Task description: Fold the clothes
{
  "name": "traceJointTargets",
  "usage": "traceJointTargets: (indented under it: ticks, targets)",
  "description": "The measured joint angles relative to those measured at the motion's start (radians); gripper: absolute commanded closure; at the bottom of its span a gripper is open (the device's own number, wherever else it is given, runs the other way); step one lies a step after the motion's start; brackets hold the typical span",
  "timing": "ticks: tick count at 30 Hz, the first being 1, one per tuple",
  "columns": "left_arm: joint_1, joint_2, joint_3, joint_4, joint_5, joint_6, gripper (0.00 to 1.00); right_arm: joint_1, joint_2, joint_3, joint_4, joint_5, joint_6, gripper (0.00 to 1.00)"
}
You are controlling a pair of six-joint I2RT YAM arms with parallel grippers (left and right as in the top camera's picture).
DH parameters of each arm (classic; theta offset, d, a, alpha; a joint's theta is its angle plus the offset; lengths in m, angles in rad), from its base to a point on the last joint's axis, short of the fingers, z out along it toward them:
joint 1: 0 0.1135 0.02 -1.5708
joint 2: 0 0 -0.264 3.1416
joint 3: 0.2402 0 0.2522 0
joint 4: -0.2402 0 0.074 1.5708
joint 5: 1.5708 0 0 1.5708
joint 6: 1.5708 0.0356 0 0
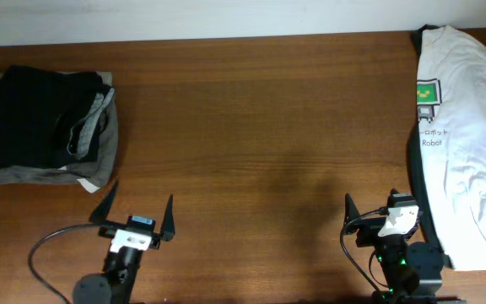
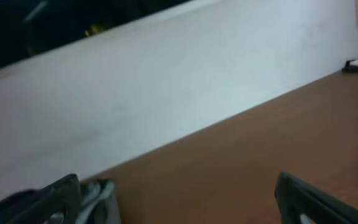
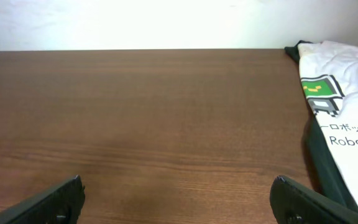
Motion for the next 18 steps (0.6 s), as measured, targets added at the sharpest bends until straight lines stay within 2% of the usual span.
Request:
traceJointTargets:
  ticks: [1, 3, 8, 18]
  targets:
    - [0.000, -0.001, -0.060, 0.064, 0.000, -0.013, 0.01, 0.000, 0.000, 0.000, 0.000, 0.000, 0.001, 0.01]
    - [0.000, -0.001, -0.105, 0.096, 0.000, -0.017, 0.01, 0.000, 0.000, 0.000, 0.000, 0.000, 0.000, 0.01]
    - [0.000, -0.001, -0.128, -0.034, -0.001, -0.030, 0.01, 0.000, 0.000, 0.000, 0.000, 0.000, 0.000, 0.01]
    - [0.000, -0.001, -0.128, -0.034, 0.000, -0.034, 0.01, 0.000, 0.000, 0.000, 0.000, 0.000, 0.000, 0.01]
